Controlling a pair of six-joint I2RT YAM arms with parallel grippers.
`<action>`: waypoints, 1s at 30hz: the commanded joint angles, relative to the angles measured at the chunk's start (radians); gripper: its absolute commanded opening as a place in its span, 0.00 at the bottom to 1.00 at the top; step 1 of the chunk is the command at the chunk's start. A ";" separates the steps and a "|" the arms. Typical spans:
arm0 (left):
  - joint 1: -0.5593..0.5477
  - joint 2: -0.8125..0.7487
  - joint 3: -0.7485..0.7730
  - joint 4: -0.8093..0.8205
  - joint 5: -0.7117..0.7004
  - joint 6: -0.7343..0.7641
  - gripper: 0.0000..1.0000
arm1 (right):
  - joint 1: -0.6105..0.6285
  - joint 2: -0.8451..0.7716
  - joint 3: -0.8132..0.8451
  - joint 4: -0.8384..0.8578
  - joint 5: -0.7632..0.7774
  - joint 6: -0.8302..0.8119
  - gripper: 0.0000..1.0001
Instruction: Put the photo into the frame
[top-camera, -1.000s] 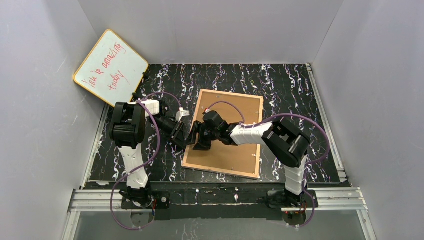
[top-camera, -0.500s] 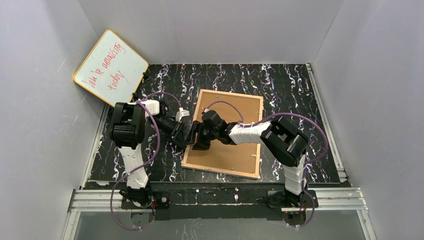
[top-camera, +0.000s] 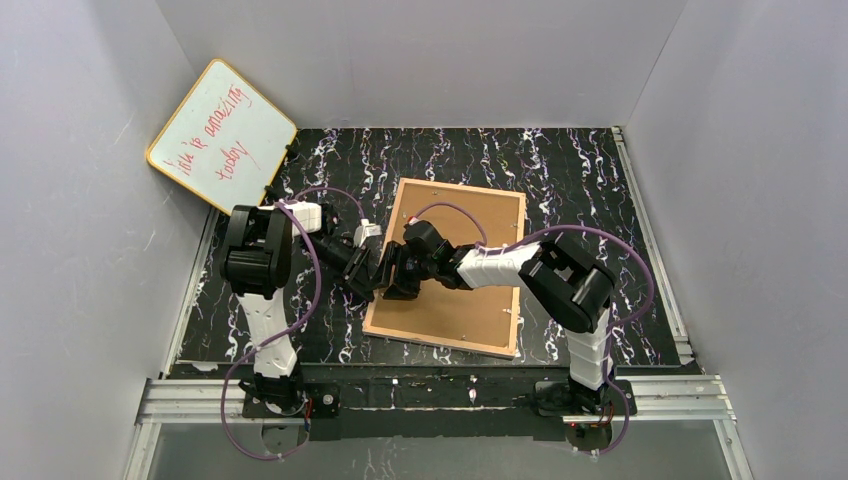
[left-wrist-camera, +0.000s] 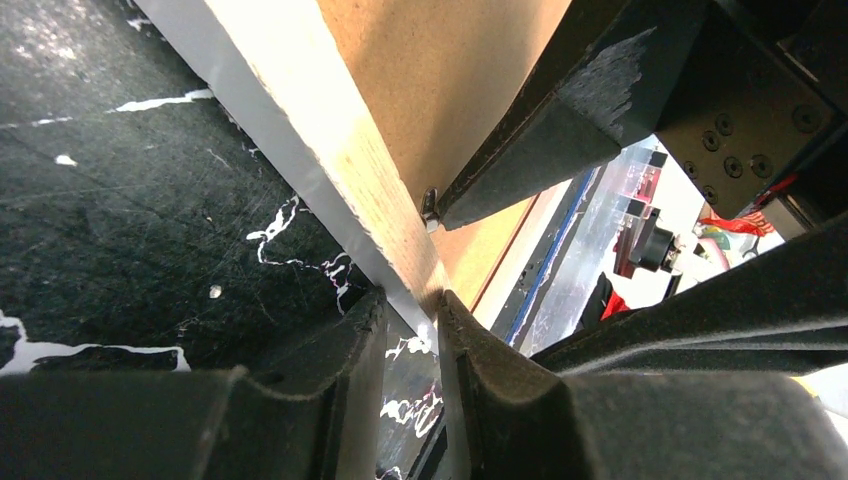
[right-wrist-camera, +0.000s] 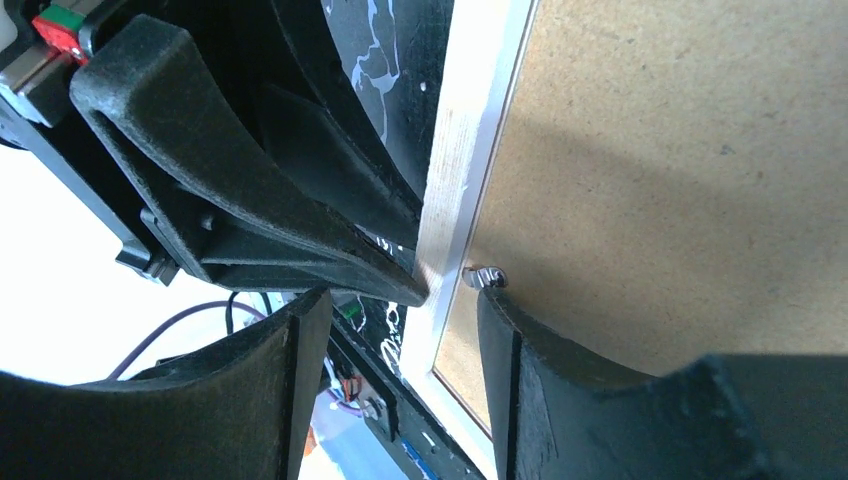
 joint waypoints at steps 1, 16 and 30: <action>-0.020 -0.001 -0.029 0.055 -0.062 0.039 0.22 | 0.005 0.059 -0.001 0.043 0.157 0.006 0.64; 0.006 0.012 -0.014 -0.004 -0.017 0.091 0.08 | 0.005 -0.130 -0.203 0.159 0.234 0.125 0.62; 0.006 0.013 -0.068 0.086 -0.012 0.031 0.01 | 0.016 -0.059 -0.159 0.135 0.182 0.196 0.62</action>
